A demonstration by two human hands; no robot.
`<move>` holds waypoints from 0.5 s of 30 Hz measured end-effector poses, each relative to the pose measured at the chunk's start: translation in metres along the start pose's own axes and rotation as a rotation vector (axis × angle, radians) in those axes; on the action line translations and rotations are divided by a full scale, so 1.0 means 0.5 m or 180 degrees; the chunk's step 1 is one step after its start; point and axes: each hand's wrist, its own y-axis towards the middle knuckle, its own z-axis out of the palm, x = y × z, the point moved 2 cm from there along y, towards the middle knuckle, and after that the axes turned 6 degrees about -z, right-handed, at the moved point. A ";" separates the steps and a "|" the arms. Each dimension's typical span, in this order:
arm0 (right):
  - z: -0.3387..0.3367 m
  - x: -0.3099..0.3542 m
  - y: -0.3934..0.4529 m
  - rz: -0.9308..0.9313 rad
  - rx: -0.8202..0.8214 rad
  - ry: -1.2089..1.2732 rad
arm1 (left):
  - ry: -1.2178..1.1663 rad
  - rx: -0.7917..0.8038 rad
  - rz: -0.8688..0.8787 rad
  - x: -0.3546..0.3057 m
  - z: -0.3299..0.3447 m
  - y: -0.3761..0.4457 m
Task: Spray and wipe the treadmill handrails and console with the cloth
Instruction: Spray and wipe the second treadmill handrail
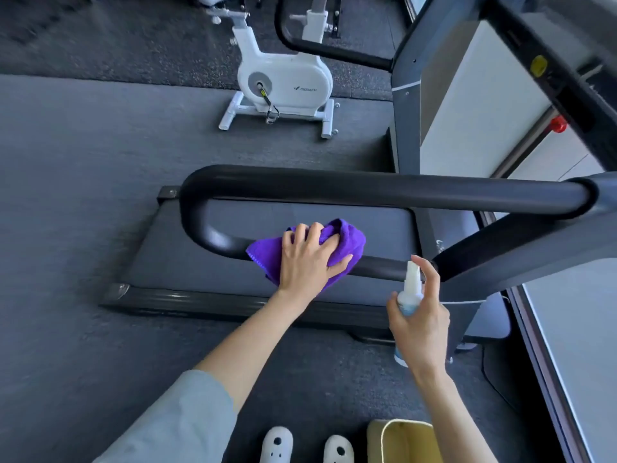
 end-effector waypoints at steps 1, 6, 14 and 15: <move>0.003 0.005 0.000 -0.0025 0.0015 0.0003 | 0.0034 -0.0084 -0.0087 0.038 -0.006 -0.007; 0.018 0.023 -0.012 -0.0143 0.0057 -0.0029 | 0.0364 -0.0494 -0.0262 0.209 -0.027 -0.032; 0.033 0.040 -0.032 -0.0170 0.0157 -0.0019 | 0.0196 -0.0312 -0.0767 0.070 -0.020 -0.019; 0.033 0.043 -0.028 -0.0182 0.0172 -0.0025 | 0.0182 -0.0355 -0.0618 0.076 -0.021 -0.020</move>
